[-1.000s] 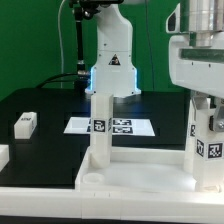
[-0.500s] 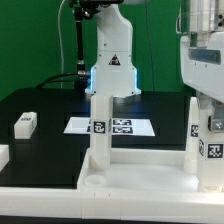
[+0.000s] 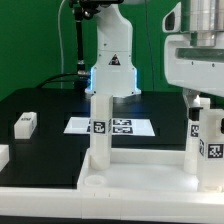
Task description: Assemble desk
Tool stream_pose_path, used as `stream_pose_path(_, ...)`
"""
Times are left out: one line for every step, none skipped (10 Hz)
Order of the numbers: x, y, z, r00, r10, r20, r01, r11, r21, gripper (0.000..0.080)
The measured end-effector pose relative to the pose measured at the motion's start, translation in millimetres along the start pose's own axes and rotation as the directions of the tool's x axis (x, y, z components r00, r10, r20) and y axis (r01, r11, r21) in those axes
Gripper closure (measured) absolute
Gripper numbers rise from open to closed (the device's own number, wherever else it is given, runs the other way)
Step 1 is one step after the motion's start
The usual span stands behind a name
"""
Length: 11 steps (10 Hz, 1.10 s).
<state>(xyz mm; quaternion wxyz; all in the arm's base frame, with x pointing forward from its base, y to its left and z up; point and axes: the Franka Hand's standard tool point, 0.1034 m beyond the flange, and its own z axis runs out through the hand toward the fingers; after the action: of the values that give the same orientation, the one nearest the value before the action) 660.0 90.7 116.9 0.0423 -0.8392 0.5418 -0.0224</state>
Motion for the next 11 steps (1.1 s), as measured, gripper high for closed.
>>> stream_pose_path(-1.5, -0.1, 0.3, 0.997, -0.076, -0.001, 0.076, 0.997, -0.004, 0.0153)
stream_pose_path(-2.5, 0.2, 1.3, 0.980, -0.198, -0.007, 0.198, 0.980, -0.011, 0.0151)
stream_pose_path(-3.9, 0.2, 1.8, 0.956, -0.292, -0.008, 0.292, 0.956, -0.016, 0.0151)
stream_pose_path(-4.6, -0.1, 1.6, 0.933, -0.360, -0.009, 0.360, 0.933, -0.018, 0.0151)
stream_pose_path(-4.2, -0.2, 1.1, 0.906, -0.423, -0.008, 0.423, 0.906, -0.018, 0.0151)
stream_pose_path(-2.7, -0.3, 0.0, 0.865, -0.502, -0.008, 0.501, 0.865, -0.017, 0.0151)
stream_pose_path(-1.3, -0.7, -1.2, 0.812, -0.584, -0.009, 0.583, 0.812, -0.016, 0.0151)
stream_pose_path(-0.4, -0.8, -1.8, 0.782, -0.624, -0.009, 0.623, 0.782, -0.016, 0.0151)
stream_pose_path(-1.4, -1.5, -2.9, 0.739, -0.673, -0.011, 0.673, 0.739, -0.018, 0.0151)
stream_pose_path(-3.0, -2.0, -3.3, 0.705, -0.709, -0.014, 0.708, 0.705, -0.028, 0.0151)
stream_pose_path(-1.9, -1.9, -3.7, 0.649, -0.760, -0.013, 0.760, 0.649, -0.030, 0.0151)
